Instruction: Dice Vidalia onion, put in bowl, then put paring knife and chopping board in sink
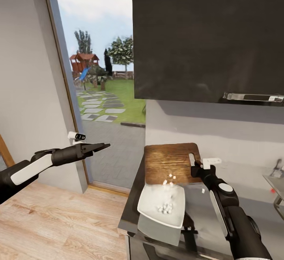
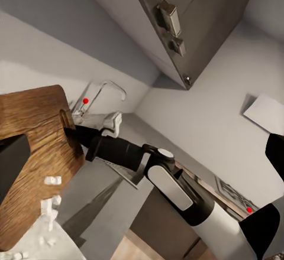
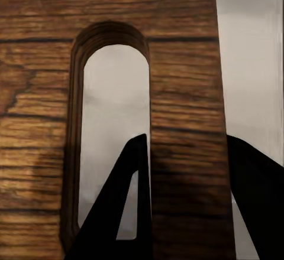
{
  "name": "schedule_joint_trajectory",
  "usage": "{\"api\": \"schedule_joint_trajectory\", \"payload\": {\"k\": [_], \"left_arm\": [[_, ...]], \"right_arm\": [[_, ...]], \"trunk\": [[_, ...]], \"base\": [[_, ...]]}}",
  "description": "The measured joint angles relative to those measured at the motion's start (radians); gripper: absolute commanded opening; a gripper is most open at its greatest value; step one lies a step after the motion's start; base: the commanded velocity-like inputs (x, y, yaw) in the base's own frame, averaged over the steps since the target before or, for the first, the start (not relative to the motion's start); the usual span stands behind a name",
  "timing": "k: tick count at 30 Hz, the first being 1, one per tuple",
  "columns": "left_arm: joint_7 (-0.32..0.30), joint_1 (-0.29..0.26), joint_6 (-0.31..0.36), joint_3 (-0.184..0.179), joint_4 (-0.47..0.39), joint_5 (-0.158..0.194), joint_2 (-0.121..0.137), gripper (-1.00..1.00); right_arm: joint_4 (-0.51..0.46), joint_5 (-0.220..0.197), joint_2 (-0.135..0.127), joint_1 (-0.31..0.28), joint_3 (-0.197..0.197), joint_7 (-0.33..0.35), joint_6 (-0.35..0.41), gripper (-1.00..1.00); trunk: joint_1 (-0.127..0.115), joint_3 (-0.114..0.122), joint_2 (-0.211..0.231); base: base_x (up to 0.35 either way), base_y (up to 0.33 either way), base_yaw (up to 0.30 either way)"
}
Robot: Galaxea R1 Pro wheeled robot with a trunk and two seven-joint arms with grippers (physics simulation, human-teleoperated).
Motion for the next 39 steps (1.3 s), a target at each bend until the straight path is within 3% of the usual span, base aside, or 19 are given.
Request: {"api": "schedule_joint_trajectory", "payload": {"k": [12, 20, 26, 29, 33, 38, 39], "left_arm": [[0.000, 0.000, 0.000, 0.000, 0.009, 0.000, -0.002, 1.00], [0.000, 0.000, 0.000, 0.000, 0.009, 0.000, -0.003, 1.00], [0.001, 0.000, -0.005, 0.000, 0.008, -0.007, -0.008, 1.00], [-0.001, 0.000, -0.014, 0.000, 0.002, -0.011, -0.008, 1.00], [-0.002, 0.000, -0.017, 0.000, 0.002, -0.016, -0.008, 1.00], [-0.001, 0.000, -0.017, 0.000, 0.006, -0.017, -0.008, 1.00], [-0.001, 0.000, -0.017, 0.000, 0.006, -0.017, -0.008, 1.00]], "right_arm": [[0.000, -0.001, 0.001, 0.001, 0.000, 0.000, -0.122, -1.00], [0.001, -0.001, 0.001, 0.055, -0.001, -0.027, -0.233, -1.00], [-0.010, -0.001, 0.001, 0.078, -0.001, -0.049, -0.245, -1.00], [-0.050, -0.002, -0.001, 0.080, -0.003, -0.050, -0.201, -1.00], [-0.133, -0.010, -0.005, 0.080, -0.021, -0.045, -0.039, -1.00], [-0.170, -0.013, -0.008, 0.080, -0.108, -0.011, 0.141, -1.00], [-0.173, -0.013, -0.011, 0.081, -0.130, 0.005, 0.210, -1.00]], "trunk": [[0.000, 0.000, 0.000], [0.000, 0.000, 0.000], [0.000, 0.000, 0.000], [0.000, 0.000, 0.000], [0.000, 0.000, 0.000], [0.000, 0.000, 0.000], [0.000, 0.000, 0.000]], "base": [[0.000, 0.000, 0.000], [0.000, 0.000, 0.000], [-0.066, -0.023, 0.000], [-0.241, -0.160, 0.000], [-0.274, -0.194, 0.000], [-0.284, -0.186, 0.000], [-0.293, -0.163, 0.000]]}}
